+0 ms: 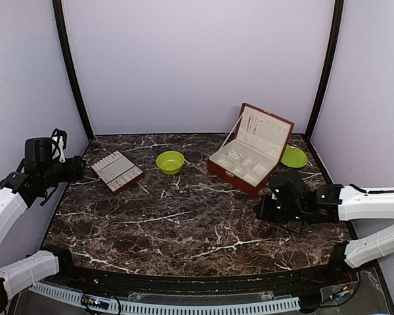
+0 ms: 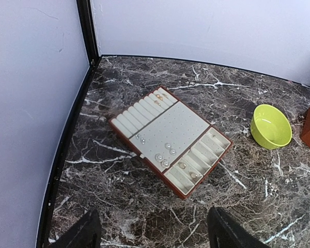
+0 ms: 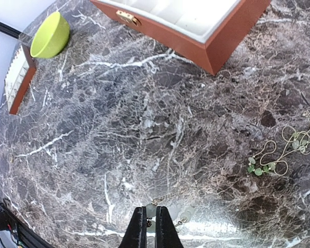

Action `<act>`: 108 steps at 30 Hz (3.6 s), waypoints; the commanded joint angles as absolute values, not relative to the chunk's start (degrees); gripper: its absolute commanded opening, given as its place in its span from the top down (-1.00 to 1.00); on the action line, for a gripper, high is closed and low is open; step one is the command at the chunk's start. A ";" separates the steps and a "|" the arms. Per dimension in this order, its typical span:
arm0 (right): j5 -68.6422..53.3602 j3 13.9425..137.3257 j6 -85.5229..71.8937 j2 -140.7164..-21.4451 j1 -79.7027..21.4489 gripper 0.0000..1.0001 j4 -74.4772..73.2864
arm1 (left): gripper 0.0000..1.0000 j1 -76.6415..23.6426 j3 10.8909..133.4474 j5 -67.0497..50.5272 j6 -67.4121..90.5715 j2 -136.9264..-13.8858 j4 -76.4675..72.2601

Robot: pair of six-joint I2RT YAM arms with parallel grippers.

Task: Organize the mixed jewelry
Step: Adjust the jewelry box at the center of the board.

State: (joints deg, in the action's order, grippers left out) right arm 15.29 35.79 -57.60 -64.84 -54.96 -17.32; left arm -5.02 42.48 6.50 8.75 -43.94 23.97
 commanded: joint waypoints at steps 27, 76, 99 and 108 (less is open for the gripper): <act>9.42 60.46 -38.61 -79.50 -37.45 1.00 -15.54 | -0.59 -4.76 42.28 10.46 7.98 -46.48 24.53; 3.63 79.89 -30.58 -111.73 -31.08 1.00 -14.15 | -0.63 -4.75 42.71 12.83 7.39 -47.84 24.65; -1.53 77.24 -31.18 -105.70 -29.88 0.28 -12.27 | -0.68 -4.83 42.37 4.11 4.71 -49.02 22.94; -1.37 69.74 -32.22 -91.49 -29.86 0.22 -15.81 | -0.59 -7.01 42.55 -1.22 5.59 -51.63 23.28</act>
